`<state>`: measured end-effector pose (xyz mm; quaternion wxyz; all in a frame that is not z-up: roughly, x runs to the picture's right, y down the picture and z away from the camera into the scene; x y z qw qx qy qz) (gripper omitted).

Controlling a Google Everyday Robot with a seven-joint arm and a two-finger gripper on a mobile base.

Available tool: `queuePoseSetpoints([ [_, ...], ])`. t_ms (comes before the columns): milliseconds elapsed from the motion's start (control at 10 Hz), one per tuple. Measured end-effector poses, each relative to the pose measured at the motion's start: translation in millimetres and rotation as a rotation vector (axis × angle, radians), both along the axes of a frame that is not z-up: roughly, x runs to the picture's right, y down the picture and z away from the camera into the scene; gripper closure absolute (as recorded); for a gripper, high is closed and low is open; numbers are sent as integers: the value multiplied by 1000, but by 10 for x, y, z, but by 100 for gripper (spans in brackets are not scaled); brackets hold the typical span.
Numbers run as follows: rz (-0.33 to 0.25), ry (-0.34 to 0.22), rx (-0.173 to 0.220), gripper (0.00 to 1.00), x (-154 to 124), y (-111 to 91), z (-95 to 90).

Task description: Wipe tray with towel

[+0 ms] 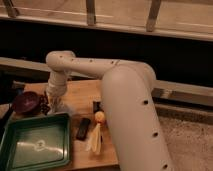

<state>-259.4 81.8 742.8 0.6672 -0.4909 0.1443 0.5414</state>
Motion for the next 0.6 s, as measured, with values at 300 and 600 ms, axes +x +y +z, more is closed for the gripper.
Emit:
queuePoseSetpoints([
  [300, 2, 2, -1, 100, 19, -4, 4],
  [600, -3, -3, -2, 100, -4, -4, -4],
])
